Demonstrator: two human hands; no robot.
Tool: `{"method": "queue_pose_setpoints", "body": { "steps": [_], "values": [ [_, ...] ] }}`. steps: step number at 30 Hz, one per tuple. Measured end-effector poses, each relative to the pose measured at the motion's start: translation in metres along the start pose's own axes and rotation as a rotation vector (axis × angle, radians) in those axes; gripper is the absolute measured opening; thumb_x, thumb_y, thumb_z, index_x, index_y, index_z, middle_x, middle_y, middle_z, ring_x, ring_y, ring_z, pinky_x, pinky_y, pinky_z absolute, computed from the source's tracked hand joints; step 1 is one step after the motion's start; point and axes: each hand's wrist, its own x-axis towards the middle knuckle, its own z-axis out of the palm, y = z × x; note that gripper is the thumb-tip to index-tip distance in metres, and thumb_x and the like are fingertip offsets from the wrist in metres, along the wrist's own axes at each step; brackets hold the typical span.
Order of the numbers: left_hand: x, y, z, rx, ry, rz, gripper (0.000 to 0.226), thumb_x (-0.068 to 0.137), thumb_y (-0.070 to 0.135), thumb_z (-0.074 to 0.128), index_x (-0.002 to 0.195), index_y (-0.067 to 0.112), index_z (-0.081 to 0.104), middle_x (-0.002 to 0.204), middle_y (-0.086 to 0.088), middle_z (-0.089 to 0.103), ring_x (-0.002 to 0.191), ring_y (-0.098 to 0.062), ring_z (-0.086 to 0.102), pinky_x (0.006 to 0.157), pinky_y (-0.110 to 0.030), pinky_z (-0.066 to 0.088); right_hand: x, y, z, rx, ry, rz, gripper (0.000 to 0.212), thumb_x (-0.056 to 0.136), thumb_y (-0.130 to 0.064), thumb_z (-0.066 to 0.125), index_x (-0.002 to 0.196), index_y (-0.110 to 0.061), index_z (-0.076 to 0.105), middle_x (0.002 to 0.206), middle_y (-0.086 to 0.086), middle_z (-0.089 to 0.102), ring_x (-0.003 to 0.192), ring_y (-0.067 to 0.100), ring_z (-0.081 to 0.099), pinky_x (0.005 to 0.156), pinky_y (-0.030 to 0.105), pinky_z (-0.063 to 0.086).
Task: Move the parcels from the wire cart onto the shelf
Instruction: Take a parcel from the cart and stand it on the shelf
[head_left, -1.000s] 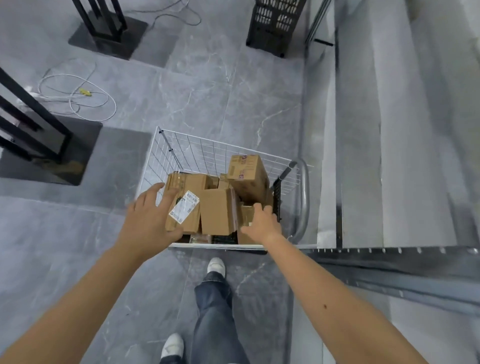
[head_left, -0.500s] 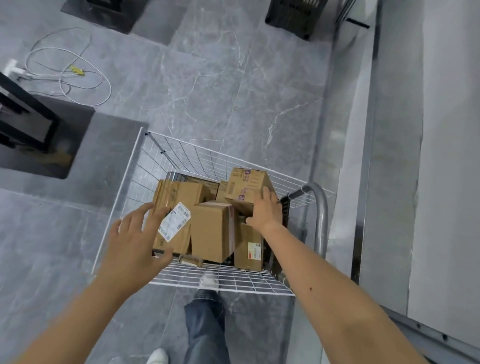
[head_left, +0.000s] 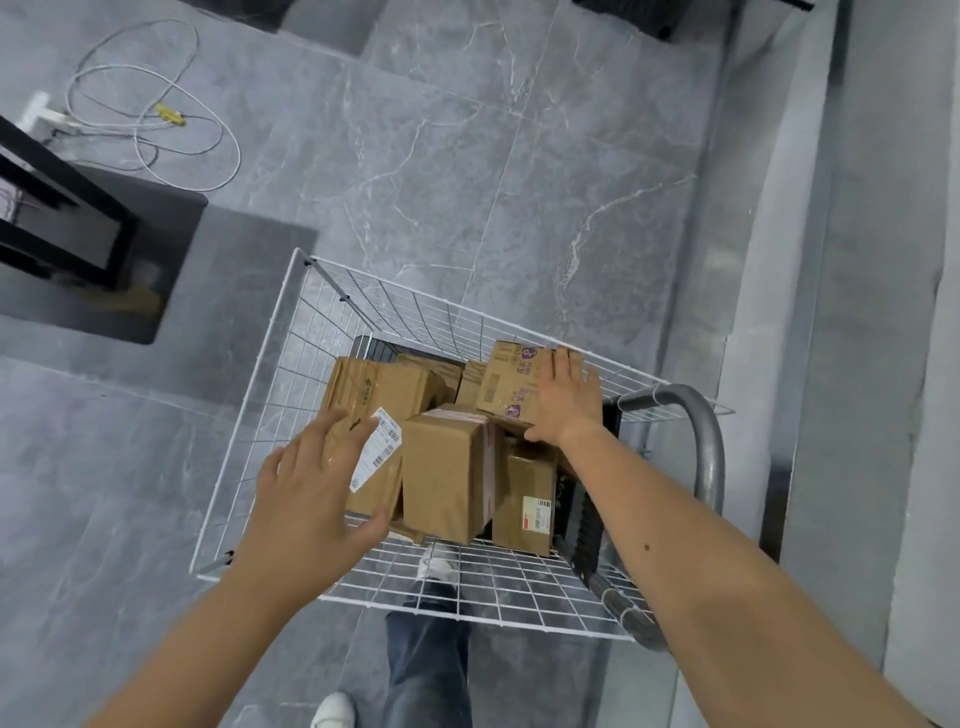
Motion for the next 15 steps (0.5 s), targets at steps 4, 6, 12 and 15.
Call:
{"method": "queue_pose_setpoints", "body": {
  "steps": [4, 6, 12, 15],
  "values": [
    [0.002, 0.006, 0.003, -0.027, -0.067, -0.001, 0.078, 0.067, 0.056, 0.049, 0.137, 0.026, 0.036, 0.145, -0.005, 0.031, 0.125, -0.030, 0.043, 0.103, -0.052, 0.033, -0.015, -0.007, 0.007, -0.079, 0.008, -0.047, 0.131, 0.062, -0.052, 0.080, 0.150, -0.003, -0.004, 0.154, 0.018, 0.010, 0.143, 0.034, 0.013, 0.117, 0.048, 0.020],
    [-0.002, 0.014, -0.001, -0.042, -0.113, 0.001, 0.085, 0.065, 0.065, 0.038, 0.141, 0.027, 0.031, 0.148, -0.004, 0.025, 0.131, -0.026, 0.036, 0.107, -0.048, 0.028, -0.030, -0.010, 0.012, -0.063, 0.037, -0.057, 0.130, 0.061, -0.054, 0.080, 0.150, -0.003, -0.002, 0.151, 0.017, 0.013, 0.140, 0.034, 0.016, 0.115, 0.048, 0.024],
    [-0.011, 0.036, -0.017, -0.125, -0.203, 0.011, 0.088, 0.065, 0.065, 0.031, 0.144, 0.027, 0.025, 0.146, 0.003, 0.028, 0.126, -0.019, 0.041, 0.105, -0.039, 0.035, -0.084, -0.002, 0.004, 0.184, 0.095, -0.022, 0.127, 0.061, -0.050, 0.079, 0.150, -0.006, 0.000, 0.151, 0.015, 0.012, 0.142, 0.033, 0.008, 0.116, 0.050, 0.022],
    [-0.011, 0.047, -0.031, -0.436, -0.280, -0.157, 0.065, 0.084, 0.043, 0.053, 0.141, 0.020, 0.032, 0.126, 0.001, 0.048, 0.100, -0.011, 0.054, 0.084, -0.028, 0.048, -0.116, 0.001, -0.011, 0.293, 0.139, -0.048, 0.130, 0.059, -0.050, 0.080, 0.151, -0.008, -0.003, 0.151, 0.012, 0.011, 0.141, 0.031, 0.004, 0.118, 0.049, 0.018]
  ]
}}
